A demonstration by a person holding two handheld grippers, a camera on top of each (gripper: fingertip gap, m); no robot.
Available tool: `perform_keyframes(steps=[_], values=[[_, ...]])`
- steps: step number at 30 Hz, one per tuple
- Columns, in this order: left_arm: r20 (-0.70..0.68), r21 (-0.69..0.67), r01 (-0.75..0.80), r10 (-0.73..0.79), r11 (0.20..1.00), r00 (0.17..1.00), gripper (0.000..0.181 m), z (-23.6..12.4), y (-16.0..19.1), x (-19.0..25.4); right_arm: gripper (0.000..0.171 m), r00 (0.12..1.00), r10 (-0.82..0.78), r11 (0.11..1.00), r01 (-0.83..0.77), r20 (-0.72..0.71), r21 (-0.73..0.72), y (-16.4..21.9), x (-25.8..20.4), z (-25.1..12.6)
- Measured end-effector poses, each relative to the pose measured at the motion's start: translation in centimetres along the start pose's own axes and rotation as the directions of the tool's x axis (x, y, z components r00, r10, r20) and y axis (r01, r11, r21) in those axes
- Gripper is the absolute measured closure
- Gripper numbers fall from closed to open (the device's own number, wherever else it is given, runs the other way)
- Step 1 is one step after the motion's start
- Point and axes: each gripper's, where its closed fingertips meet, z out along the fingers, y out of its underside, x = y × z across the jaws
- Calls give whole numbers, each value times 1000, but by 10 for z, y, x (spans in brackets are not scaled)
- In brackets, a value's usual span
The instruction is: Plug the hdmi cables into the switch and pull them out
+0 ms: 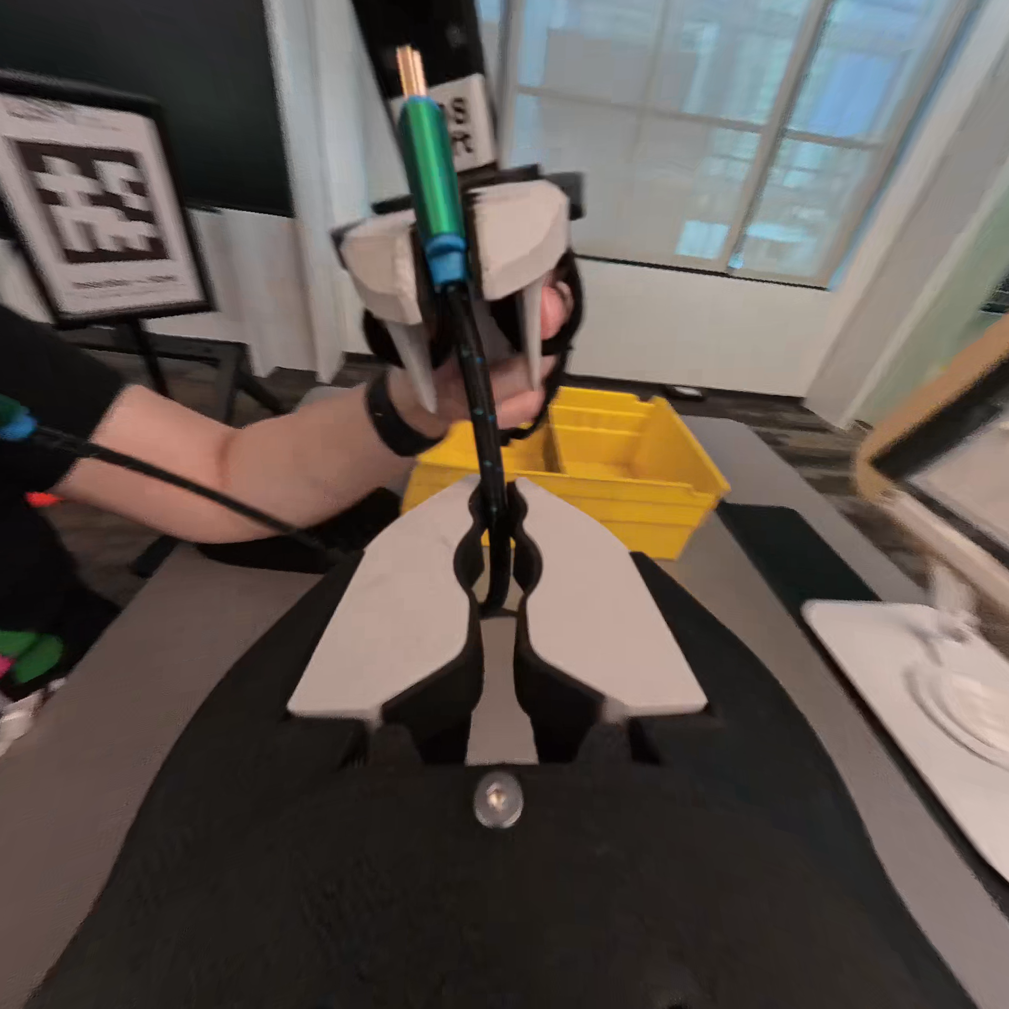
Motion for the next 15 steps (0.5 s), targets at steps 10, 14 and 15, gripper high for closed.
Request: perform_keyframes(steps=[10,14,15], values=[[218,-18,408,-395,913,893,132,-26,28,-61,166,794,-304,864,-4,-527,-504,27,78,-57],[223,-20,525,-508,851,832,130,-22,44,-67,166,780,-349,808,-31,-520,-588,43,83,-61],[235,-25,540,-520,841,821,130,-22,48,-69,166,783,-343,803,-41,-519,-594,45,83,-61]])
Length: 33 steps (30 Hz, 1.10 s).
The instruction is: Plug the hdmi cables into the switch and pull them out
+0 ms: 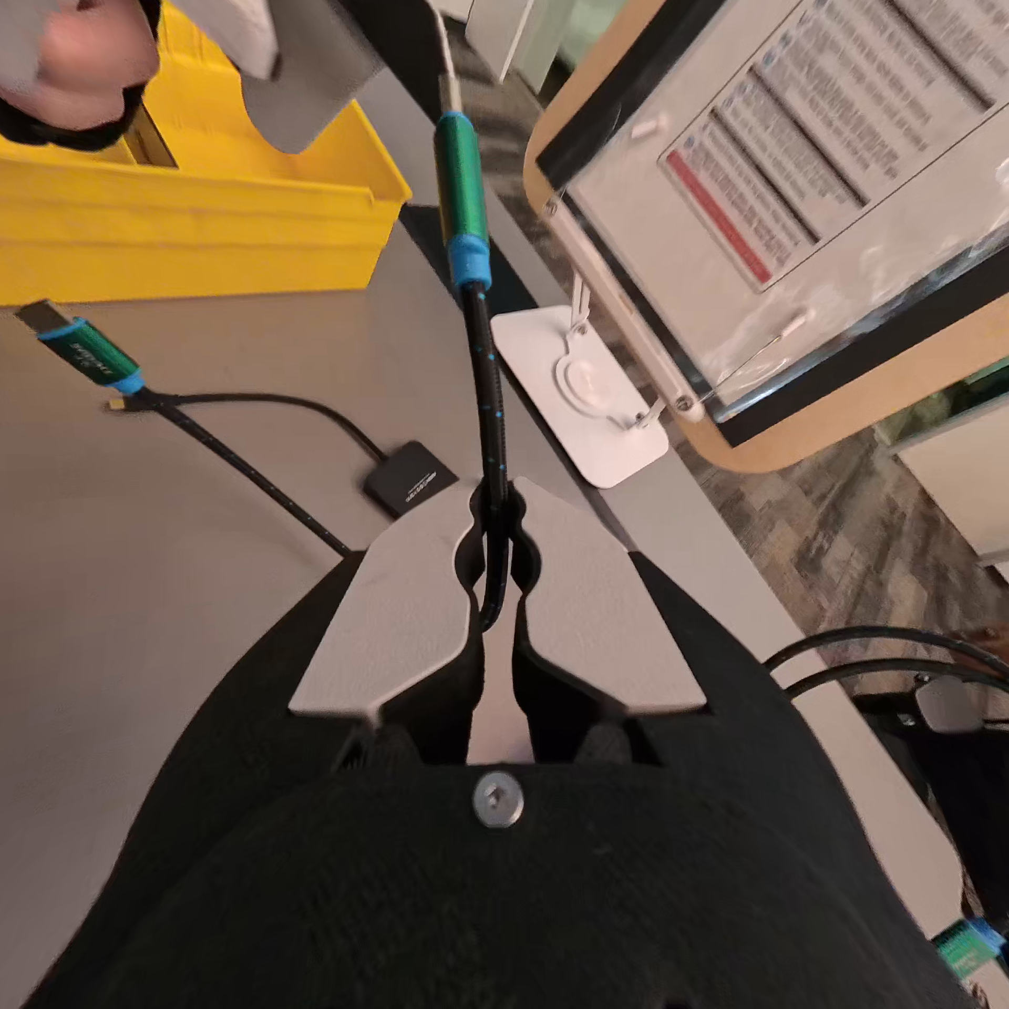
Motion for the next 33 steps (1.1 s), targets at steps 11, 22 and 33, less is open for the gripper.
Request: perform_keyframes(steps=[11,22,33], values=[[46,-76,221,-218,972,975,145,2,17,-17,167,991,-91,994,84,-100,-66,3,8,0],[19,-101,317,-317,943,948,146,7,24,-17,166,901,-327,938,273,-286,-212,-1,15,-4],[31,-94,336,-335,937,942,149,4,26,-24,166,845,-414,904,339,-337,-261,-8,14,-8]])
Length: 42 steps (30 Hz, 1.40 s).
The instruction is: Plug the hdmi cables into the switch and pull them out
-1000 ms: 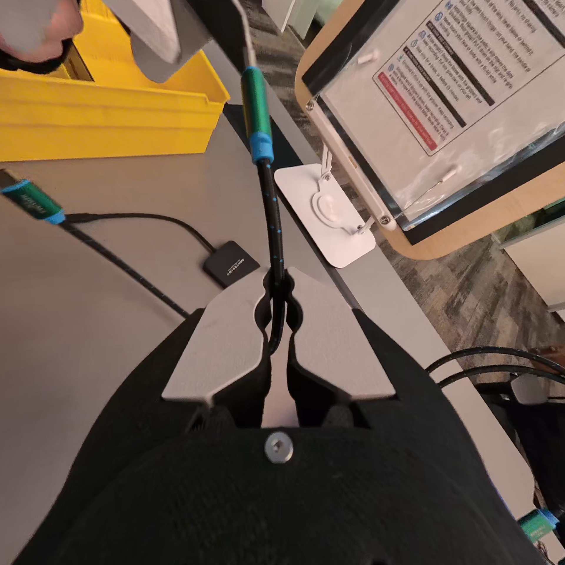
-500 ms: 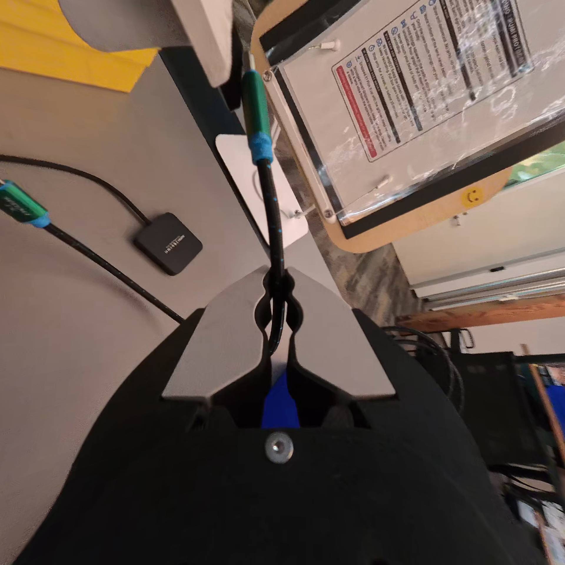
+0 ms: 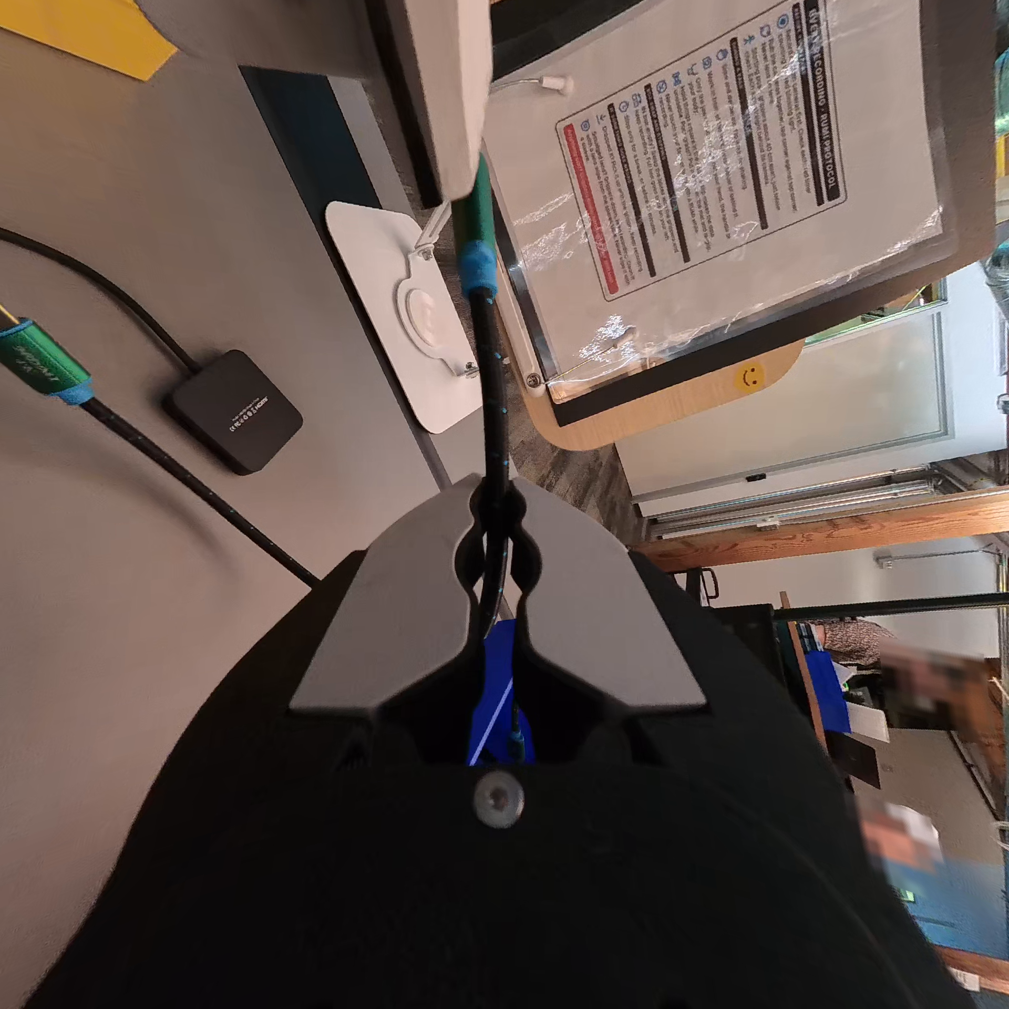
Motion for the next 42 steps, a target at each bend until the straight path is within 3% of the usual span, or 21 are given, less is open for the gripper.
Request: perform_keyframes(steps=[20,27,35,38,42], values=[[22,-31,-8,8,999,1000,147,0,4,-4,166,1000,-10,1000,10,9,16,0,-3,3],[112,149,93,-110,984,988,121,-32,-22,-24,168,954,-47,950,134,-295,283,-27,21,-9],[-107,116,227,-215,967,971,121,-30,-20,3,168,899,-63,902,238,-434,361,-39,24,-26],[-104,110,257,-246,960,964,121,-24,-16,-6,168,892,-80,879,273,-444,391,-43,20,-31],[-201,62,321,-304,945,931,133,-17,-10,-4,168,879,-146,863,337,-453,376,-45,11,-28]])
